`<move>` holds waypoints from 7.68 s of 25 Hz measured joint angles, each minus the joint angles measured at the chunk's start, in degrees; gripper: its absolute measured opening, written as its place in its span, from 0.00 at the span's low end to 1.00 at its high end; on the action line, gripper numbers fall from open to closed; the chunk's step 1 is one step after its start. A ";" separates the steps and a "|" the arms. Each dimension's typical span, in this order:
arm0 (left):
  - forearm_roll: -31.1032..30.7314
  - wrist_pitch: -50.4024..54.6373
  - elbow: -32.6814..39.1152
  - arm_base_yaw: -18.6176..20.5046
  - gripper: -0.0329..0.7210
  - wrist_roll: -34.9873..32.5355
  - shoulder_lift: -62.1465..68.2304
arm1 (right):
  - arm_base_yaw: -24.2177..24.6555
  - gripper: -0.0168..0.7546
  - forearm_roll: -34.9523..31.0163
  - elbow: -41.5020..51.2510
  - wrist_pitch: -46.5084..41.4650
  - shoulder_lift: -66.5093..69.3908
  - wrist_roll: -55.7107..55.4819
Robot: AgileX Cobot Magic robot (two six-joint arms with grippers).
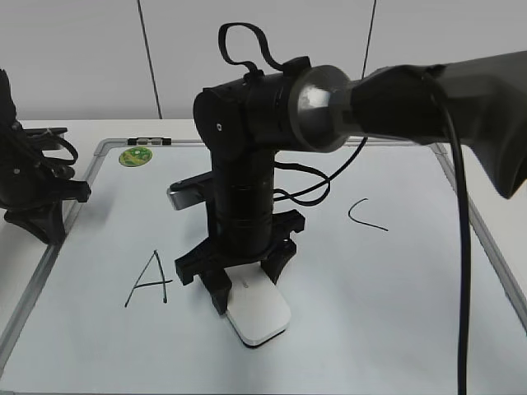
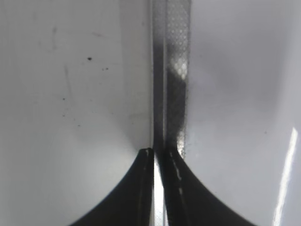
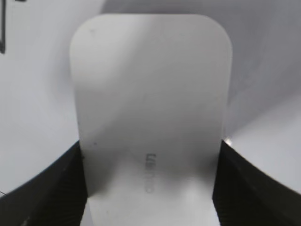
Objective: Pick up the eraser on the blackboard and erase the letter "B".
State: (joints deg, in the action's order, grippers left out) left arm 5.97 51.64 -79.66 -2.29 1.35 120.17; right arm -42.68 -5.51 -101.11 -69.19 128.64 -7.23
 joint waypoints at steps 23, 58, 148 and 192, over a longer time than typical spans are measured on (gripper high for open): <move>0.00 0.00 0.00 0.00 0.10 0.00 0.00 | 20.47 0.70 9.89 -10.03 -1.24 -12.76 -2.12; 0.00 0.00 0.00 0.00 0.10 0.00 0.00 | 42.71 0.70 2.60 7.29 -0.67 -7.71 8.89; -8.20 0.30 39.92 -2.23 0.79 2.93 -75.08 | 31.63 0.71 -0.49 58.72 20.27 -65.64 5.37; -9.12 10.92 50.34 -8.07 0.74 3.03 -106.34 | 31.63 0.70 9.54 73.09 3.79 -119.72 5.06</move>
State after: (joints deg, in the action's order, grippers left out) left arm -3.14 62.56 -29.32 -10.36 4.38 13.83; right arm -11.05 4.03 -28.02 -65.40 8.91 -2.17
